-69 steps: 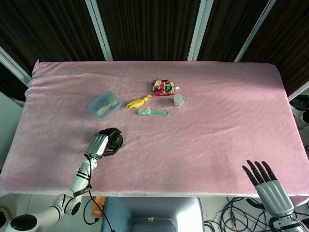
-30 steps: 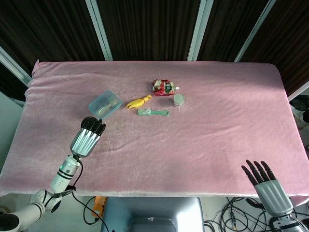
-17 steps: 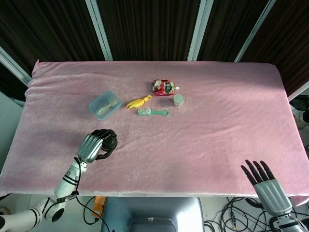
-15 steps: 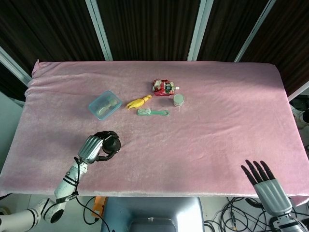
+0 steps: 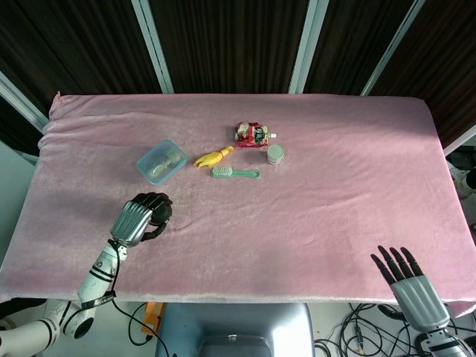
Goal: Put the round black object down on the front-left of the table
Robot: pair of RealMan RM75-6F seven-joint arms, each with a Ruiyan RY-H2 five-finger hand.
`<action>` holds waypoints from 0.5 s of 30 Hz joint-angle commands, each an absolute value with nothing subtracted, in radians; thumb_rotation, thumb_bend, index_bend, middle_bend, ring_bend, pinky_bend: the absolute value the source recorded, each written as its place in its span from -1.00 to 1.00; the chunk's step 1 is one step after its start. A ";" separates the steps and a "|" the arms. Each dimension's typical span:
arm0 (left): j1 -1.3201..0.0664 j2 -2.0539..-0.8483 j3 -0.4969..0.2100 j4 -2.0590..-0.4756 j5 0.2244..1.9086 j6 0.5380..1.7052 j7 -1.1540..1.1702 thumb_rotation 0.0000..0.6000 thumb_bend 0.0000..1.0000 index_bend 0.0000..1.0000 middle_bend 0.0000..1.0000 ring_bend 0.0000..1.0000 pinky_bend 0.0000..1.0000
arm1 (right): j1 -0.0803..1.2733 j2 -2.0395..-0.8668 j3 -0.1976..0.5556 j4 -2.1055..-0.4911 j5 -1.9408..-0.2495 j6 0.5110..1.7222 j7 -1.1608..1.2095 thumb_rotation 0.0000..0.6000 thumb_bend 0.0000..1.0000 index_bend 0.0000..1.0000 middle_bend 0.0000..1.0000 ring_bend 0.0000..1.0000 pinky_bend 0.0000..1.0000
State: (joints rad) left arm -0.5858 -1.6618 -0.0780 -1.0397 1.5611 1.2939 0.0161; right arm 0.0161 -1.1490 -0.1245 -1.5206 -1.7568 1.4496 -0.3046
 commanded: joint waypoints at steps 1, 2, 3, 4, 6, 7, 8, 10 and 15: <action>-0.579 -1.746 -0.082 -0.841 1.619 1.419 0.262 1.00 -0.31 -0.27 -0.05 0.14 0.49 | 0.016 -1.149 -0.125 -1.522 -1.756 1.448 -0.307 1.00 -0.80 -1.00 -1.00 -1.00 -0.79; -0.577 -1.749 -0.081 -0.844 1.613 1.414 0.242 1.00 -0.31 -0.27 -0.05 0.14 0.49 | 0.016 -1.150 -0.125 -1.522 -1.755 1.448 -0.308 1.00 -0.80 -1.00 -1.00 -1.00 -0.79; -0.575 -1.750 -0.081 -0.850 1.608 1.409 0.226 1.00 -0.31 -0.27 -0.05 0.14 0.49 | 0.017 -1.150 -0.124 -1.523 -1.755 1.447 -0.308 1.00 -0.80 -1.00 -1.00 -1.00 -0.79; -0.574 -1.750 -0.081 -0.857 1.604 1.403 0.211 1.00 -0.31 -0.27 -0.05 0.14 0.49 | 0.017 -1.150 -0.124 -1.523 -1.754 1.447 -0.309 1.00 -0.80 -1.00 -1.00 -1.00 -0.79; -0.571 -1.746 -0.079 -0.881 1.593 1.385 0.172 1.00 -0.31 -0.27 -0.05 0.14 0.49 | 0.017 -1.149 -0.125 -1.524 -1.754 1.446 -0.309 1.00 -0.80 -1.00 -1.00 -1.00 -0.79; -0.570 -1.742 -0.078 -0.900 1.584 1.371 0.148 1.00 -0.31 -0.27 -0.05 0.14 0.49 | 0.017 -1.149 -0.125 -1.524 -1.754 1.446 -0.309 1.00 -0.80 -1.00 -1.00 -1.00 -0.79; -0.567 -1.734 -0.077 -0.935 1.568 1.344 0.104 1.00 -0.31 -0.27 -0.05 0.14 0.49 | 0.017 -1.149 -0.125 -1.524 -1.755 1.446 -0.309 1.00 -0.80 -1.00 -1.00 -1.00 -0.79; -0.563 -1.712 -0.077 -1.010 1.532 1.286 0.027 1.00 -0.31 -0.27 -0.05 0.14 0.49 | 0.018 -1.148 -0.125 -1.524 -1.755 1.444 -0.310 1.00 -0.80 -1.00 -1.00 -1.00 -0.79; -0.565 -1.661 -0.076 -1.132 1.470 1.173 -0.063 1.00 -0.31 -0.27 -0.06 0.14 0.50 | 0.018 -1.147 -0.128 -1.524 -1.756 1.443 -0.310 1.00 -0.80 -1.00 -1.00 -1.00 -0.79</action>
